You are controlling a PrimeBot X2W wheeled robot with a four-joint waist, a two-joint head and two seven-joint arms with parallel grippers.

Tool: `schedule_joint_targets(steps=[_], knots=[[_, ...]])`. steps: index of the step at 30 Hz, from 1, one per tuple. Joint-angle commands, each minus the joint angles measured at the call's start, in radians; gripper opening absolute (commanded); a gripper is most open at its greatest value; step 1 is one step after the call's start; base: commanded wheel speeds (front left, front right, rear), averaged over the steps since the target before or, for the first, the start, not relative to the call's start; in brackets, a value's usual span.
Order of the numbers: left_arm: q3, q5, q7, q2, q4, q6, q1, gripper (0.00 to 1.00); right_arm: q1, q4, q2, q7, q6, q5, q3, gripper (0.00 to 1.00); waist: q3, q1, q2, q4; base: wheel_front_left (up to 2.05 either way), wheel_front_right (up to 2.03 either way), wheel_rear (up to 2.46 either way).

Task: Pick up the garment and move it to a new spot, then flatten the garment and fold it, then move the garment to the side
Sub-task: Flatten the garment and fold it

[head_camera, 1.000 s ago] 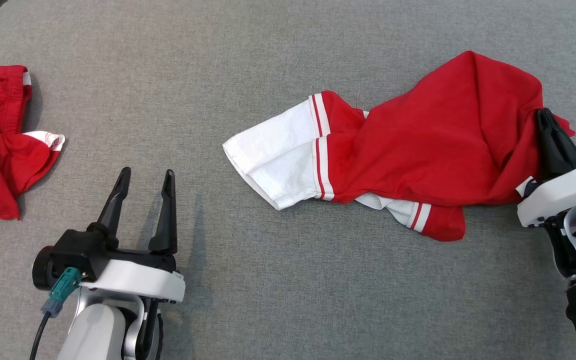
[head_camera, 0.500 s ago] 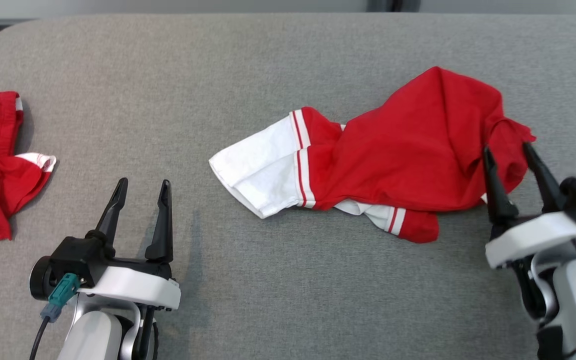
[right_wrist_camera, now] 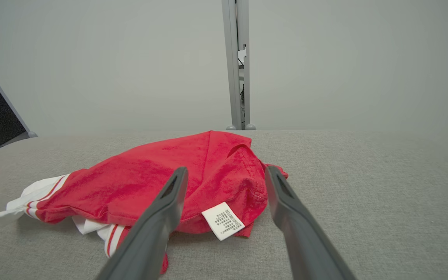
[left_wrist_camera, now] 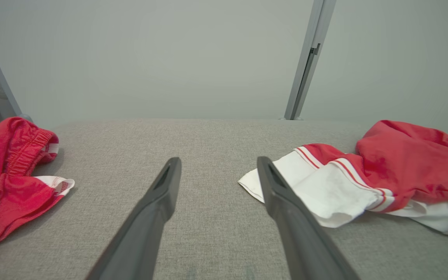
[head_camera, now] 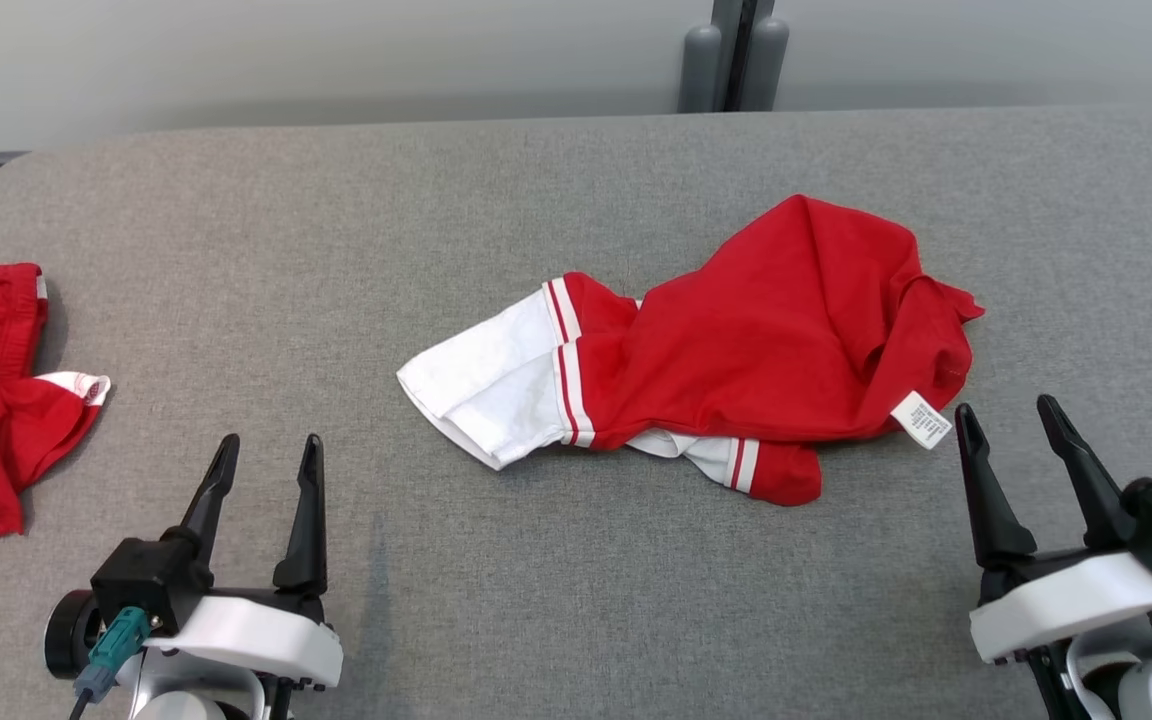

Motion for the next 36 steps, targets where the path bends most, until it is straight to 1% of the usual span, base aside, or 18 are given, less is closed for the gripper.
schedule_joint_targets(steps=[1,11,15,19,24,25,29,32,36], knots=[[0.003,-0.007,0.005,0.009,-0.008,0.007,0.012,1.00,0.022,-0.020,0.003,0.009,0.000,-0.006,-0.013,1.00,-0.014,0.0000,0.0000,-0.004,0.00,0.00,0.00],[-0.005,-0.011,0.031,0.018,-0.037,0.019,0.033,1.00,0.074,-0.087,0.024,0.044,0.000,-0.019,-0.045,1.00,-0.025,0.0000,0.0000,-0.006,0.00,0.00,0.00],[-0.012,-0.009,0.038,0.023,-0.046,0.014,0.020,1.00,0.071,-0.101,0.028,0.048,0.000,-0.020,-0.049,1.00,-0.015,0.0000,0.0000,-0.004,0.00,0.00,0.00],[-0.038,-0.002,0.059,0.029,-0.049,-0.014,-0.056,1.00,0.053,-0.110,0.031,0.048,0.000,-0.021,-0.046,1.00,0.011,0.0000,0.0000,-0.006,0.00,0.00,0.00],[-0.073,-0.013,0.118,0.034,-0.012,-0.065,-0.196,1.00,0.026,-0.109,0.033,0.043,0.000,-0.019,-0.032,1.00,0.052,0.0000,0.0000,-0.030,0.00,0.00,0.00],[-0.073,-0.013,0.118,0.034,-0.012,-0.065,-0.196,1.00,0.026,-0.109,0.033,0.043,0.000,-0.019,-0.032,1.00,0.052,0.0000,0.0000,-0.030,0.00,0.00,0.00],[-0.086,-0.035,0.184,0.034,0.068,-0.091,-0.278,1.00,0.006,-0.104,0.035,0.032,0.000,-0.014,-0.024,1.00,0.087,0.0000,0.0000,-0.060,0.00,0.00,0.00],[-0.082,-0.062,0.233,0.036,0.167,-0.106,-0.328,1.00,-0.005,-0.094,0.035,0.024,0.000,-0.005,-0.020,1.00,0.108,0.0000,0.0000,-0.082,0.00,0.00,0.00],[-0.075,-0.092,0.271,0.043,0.302,-0.120,-0.374,1.00,-0.016,-0.075,0.036,0.012,0.000,0.004,-0.012,1.00,0.125,0.0000,0.0000,-0.107,0.00,0.00,0.00]])
